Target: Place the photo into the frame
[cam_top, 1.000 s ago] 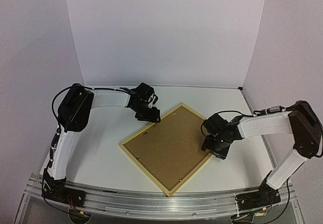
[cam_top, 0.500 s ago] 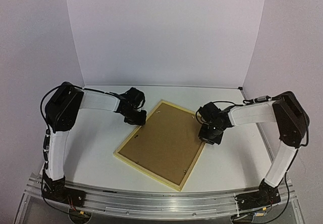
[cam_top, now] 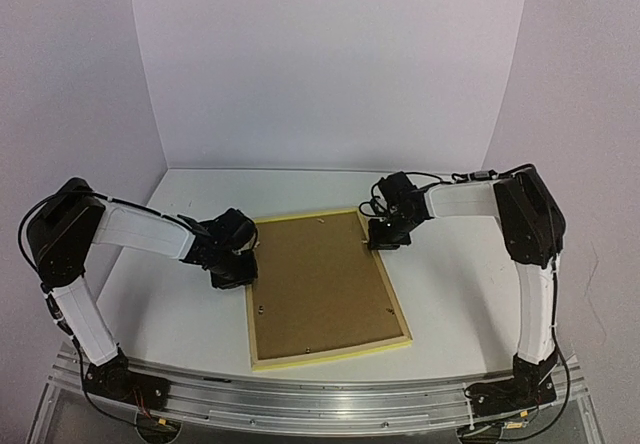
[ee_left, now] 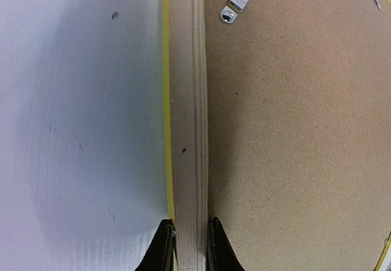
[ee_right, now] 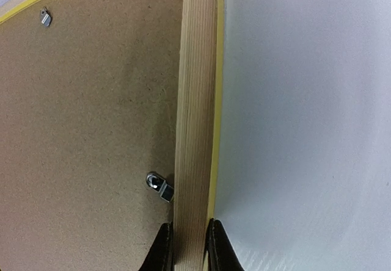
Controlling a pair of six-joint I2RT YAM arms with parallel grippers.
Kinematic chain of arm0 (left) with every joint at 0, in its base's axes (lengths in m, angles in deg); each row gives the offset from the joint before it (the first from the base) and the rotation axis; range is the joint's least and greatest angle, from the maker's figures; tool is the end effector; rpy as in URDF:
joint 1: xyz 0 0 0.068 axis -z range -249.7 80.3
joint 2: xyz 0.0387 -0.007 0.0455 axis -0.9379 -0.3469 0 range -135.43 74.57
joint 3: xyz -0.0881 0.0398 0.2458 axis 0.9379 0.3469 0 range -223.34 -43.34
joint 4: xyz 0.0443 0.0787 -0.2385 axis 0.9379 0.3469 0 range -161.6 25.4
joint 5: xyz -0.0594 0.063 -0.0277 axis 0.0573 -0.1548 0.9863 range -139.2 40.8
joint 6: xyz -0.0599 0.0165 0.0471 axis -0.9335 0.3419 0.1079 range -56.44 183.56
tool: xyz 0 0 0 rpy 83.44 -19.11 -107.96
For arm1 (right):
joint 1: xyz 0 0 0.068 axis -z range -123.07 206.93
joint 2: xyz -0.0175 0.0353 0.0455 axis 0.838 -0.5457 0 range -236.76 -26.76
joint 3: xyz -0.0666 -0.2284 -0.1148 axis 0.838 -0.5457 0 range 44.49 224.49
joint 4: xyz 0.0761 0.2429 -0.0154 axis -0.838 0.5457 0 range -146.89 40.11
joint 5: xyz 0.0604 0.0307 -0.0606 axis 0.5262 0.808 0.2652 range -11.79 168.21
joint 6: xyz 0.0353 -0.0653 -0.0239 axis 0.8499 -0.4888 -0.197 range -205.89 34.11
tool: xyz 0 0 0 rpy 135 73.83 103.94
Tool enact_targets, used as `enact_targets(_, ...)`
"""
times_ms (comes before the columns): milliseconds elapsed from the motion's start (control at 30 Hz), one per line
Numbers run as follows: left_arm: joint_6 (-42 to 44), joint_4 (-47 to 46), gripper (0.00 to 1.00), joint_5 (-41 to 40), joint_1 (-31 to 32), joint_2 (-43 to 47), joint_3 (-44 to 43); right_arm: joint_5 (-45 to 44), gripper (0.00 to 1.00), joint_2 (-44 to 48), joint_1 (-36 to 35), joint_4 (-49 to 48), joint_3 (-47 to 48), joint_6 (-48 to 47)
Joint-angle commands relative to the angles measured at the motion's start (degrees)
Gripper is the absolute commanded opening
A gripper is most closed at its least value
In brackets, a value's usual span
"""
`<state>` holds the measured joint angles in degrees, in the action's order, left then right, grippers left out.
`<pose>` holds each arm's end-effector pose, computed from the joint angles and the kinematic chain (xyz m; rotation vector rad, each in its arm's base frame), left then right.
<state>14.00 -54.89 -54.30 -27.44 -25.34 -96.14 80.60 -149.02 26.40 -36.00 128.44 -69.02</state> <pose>0.2496 -0.2188 0.1051 -0.2023 2.7294 -0.3722 0.3881 0.2321 0.1078 -0.3295 2.6242 0.3434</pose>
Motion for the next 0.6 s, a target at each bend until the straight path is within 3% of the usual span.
enact_targets(0,-8.39,5.00,0.00,8.02,5.37,0.55,4.35,5.93,0.08,-8.03,-0.37,2.41,2.96,-8.61)
enact_targets(100,-10.09,5.90,0.00,6.89,5.55,2.20,5.47,5.33,0.14,-9.36,0.17,3.06,5.01,-8.48)
enact_targets(267,-11.10,6.47,0.00,3.92,5.57,3.82,5.71,-2.72,0.55,-5.85,0.39,6.14,7.16,-5.82)
enact_targets(367,-11.70,5.63,0.00,3.92,5.55,3.98,5.99,-7.37,0.66,-0.21,0.37,6.63,6.58,-3.66)
enact_targets(567,-12.95,3.01,0.00,4.92,5.51,4.89,7.66,-6.07,0.69,9.44,-0.61,6.73,4.65,3.61)
